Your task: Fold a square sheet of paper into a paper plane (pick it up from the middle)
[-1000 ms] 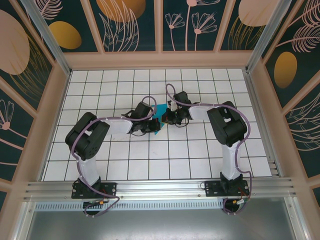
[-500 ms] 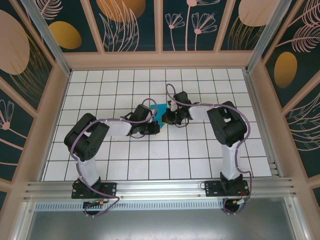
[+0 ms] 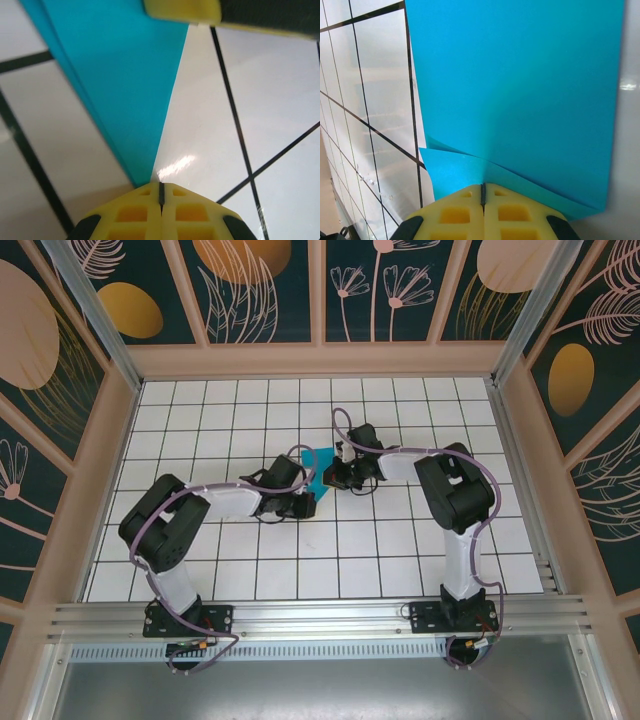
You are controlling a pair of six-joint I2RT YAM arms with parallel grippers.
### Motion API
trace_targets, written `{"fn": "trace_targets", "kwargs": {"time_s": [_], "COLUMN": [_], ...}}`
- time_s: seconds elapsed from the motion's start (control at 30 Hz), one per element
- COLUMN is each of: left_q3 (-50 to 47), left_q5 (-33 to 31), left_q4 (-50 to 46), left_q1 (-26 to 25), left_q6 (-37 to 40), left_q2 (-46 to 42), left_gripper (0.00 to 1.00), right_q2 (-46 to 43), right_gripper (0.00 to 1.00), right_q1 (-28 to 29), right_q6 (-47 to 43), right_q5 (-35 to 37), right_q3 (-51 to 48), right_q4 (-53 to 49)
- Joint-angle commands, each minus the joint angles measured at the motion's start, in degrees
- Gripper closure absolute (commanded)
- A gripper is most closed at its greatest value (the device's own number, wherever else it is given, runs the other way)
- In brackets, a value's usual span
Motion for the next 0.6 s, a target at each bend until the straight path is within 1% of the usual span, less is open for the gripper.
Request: {"fn": "trace_targets", "kwargs": {"time_s": [0.0,0.1,0.2,0.3,0.37,0.5,0.57], "left_q3": [-1.22,-1.25,-1.13,-1.69,-1.61,0.05,1.15], "left_q5": [-2.04,-3.97,-8.16,-9.84,-10.43,-10.23,-9.55], "left_q4": [-4.68,-1.68,1.47,5.86,7.63,9.72,10.85], "left_q1": [-0.36,-0.28,-0.30,-0.32,-0.36,-0.35,-0.32], "left_q6": [-0.64,-2.78,-6.26,-9.93,-11.37,-12.45,-12.67], "left_q2": [-2.64,-7.08,-9.32,-9.37,-8.16,-4.78,-3.35], "left_gripper": [1.00,1.00,1.00,0.99,0.99,0.99,0.99], "right_q2": [3.34,2.17,0.02,-3.47,-6.01,-10.66,-11.73], "right_gripper": [1.00,1.00,1.00,1.00,0.99,0.86,0.80], "right_q1": [0.30,0.38,0.55,1.00,0.84,-0.77,-2.27], "right_q6": [1.48,3.19,7.25,12.80,14.73,14.90,15.40], "right_q5": [4.55,3.85,1.87,-1.98,-2.03,3.98,5.30], "right_q3": [-3.65,-4.35,-5.50,-7.12,-6.84,-6.36,-7.30], "right_q4": [-5.37,-4.86,-3.63,0.69,2.12,1.26,1.41]}}
